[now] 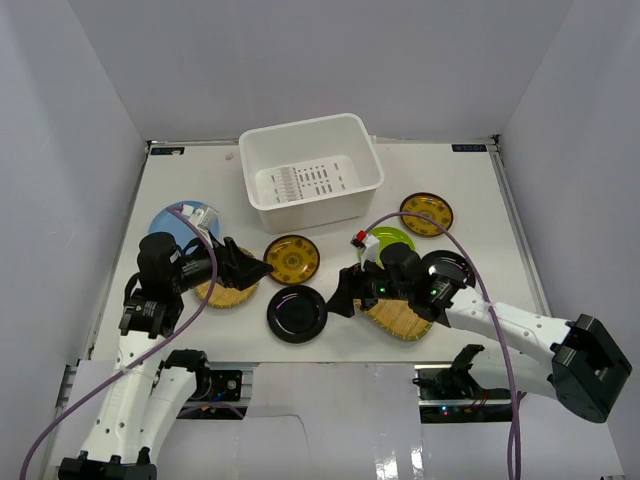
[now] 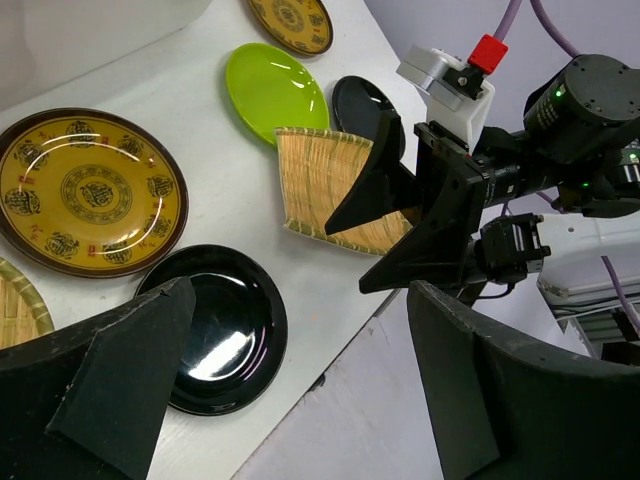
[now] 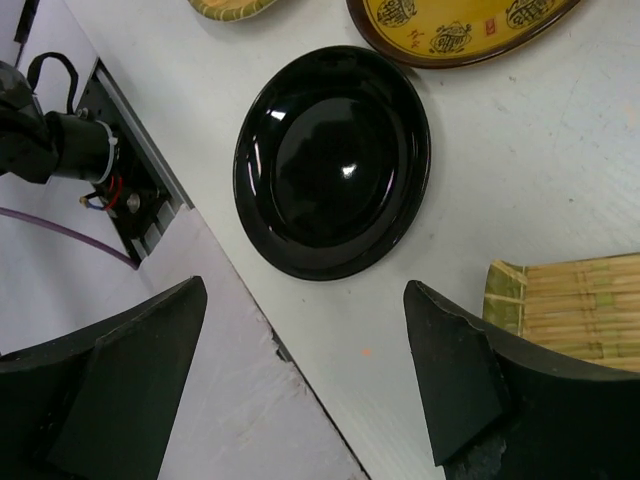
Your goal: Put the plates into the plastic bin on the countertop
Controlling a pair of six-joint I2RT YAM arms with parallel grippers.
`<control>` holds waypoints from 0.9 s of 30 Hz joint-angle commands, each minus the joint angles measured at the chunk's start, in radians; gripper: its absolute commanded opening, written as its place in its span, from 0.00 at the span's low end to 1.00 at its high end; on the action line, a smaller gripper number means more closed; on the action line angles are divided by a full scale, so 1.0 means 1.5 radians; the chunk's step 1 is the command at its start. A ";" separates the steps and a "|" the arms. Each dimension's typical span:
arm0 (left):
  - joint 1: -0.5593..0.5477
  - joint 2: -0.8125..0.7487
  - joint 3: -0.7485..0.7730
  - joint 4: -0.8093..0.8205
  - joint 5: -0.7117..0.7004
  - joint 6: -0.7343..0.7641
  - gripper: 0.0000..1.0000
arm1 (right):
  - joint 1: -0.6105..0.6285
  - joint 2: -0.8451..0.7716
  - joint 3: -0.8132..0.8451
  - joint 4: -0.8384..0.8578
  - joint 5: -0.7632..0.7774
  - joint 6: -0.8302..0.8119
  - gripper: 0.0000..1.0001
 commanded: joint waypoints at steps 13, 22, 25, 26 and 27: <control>0.000 0.012 -0.027 -0.024 -0.063 -0.024 0.98 | 0.029 0.140 0.082 0.043 0.059 -0.020 0.76; 0.000 0.063 -0.032 -0.046 -0.044 -0.024 0.98 | 0.027 0.222 0.142 -0.013 0.053 -0.080 0.73; 0.000 0.076 -0.034 -0.040 -0.009 -0.021 0.98 | 0.027 0.177 0.161 -0.079 0.091 -0.100 0.71; 0.000 0.078 -0.036 -0.036 0.005 -0.028 0.98 | 0.027 0.160 0.163 -0.115 0.131 -0.103 0.72; 0.000 0.081 -0.040 -0.012 0.026 -0.042 0.97 | 0.027 0.142 0.164 -0.134 0.156 -0.107 0.72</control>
